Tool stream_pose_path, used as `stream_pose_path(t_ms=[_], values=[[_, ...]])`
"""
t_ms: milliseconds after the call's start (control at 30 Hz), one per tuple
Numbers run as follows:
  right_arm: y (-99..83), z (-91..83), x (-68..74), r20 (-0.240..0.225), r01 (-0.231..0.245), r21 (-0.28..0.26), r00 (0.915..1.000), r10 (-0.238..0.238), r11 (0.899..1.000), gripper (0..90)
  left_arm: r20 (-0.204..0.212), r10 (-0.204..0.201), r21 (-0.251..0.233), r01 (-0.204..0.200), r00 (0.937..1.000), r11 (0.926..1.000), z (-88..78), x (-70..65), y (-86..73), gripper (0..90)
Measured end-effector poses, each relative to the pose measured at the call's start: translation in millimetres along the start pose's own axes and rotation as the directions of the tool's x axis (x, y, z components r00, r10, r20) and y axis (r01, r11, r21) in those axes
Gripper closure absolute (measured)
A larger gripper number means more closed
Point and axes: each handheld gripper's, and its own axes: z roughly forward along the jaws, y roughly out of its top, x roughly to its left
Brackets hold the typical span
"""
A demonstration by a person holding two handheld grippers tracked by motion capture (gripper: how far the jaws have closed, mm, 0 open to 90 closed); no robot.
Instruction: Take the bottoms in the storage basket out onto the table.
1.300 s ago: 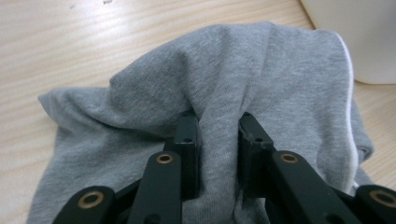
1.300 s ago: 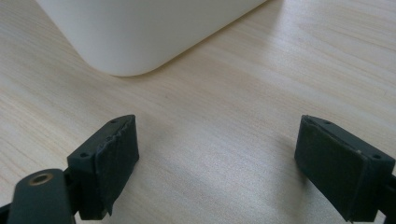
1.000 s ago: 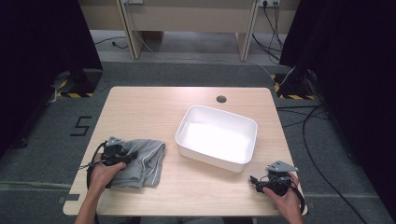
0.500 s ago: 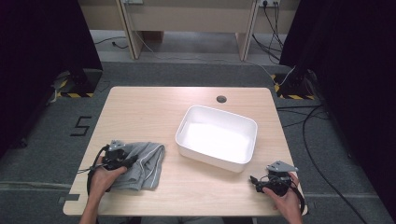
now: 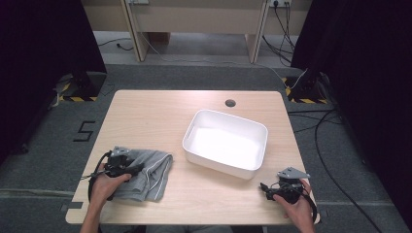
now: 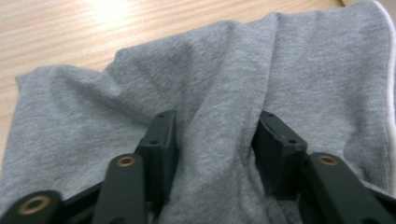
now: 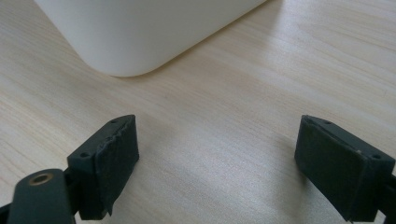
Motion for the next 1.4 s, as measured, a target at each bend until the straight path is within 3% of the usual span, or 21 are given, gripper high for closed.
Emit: stream_pose_path(t_ms=[100,367,600,900,1400], values=[[0.7,0.5,-0.5,0.003,0.001,0.001,1.0,-0.001,1.0,14.4,-0.009,0.004,-0.019,-0.004,1.0,0.9998,-4.3,-0.2,2.9,38.7],[1.6,1.5,-0.8,0.008,0.0,0.001,1.0,0.0,1.0,14.4,-0.003,-0.008,-0.115,0.007,1.0,0.9933,-25.3,-7.9,13.9,33.5],[1.8,1.4,-0.8,0.008,0.0,0.002,1.0,0.0,1.0,14.5,0.02,-0.013,-0.146,0.015,0.9997,0.9891,-33.4,-15.7,17.6,30.0],[0.6,-0.6,-0.6,-0.004,-0.01,-0.011,0.9999,0.01,1.0,17.0,0.073,0.027,-0.173,-0.014,0.9969,0.9849,-32.4,-36.2,21.4,30.3],[8.6,-21.6,10.8,-0.021,0.006,-0.079,0.9997,-0.008,0.997,18.6,0.115,0.093,-0.179,-0.072,0.989,0.9813,-19.3,-75.4,26.3,28.2]])
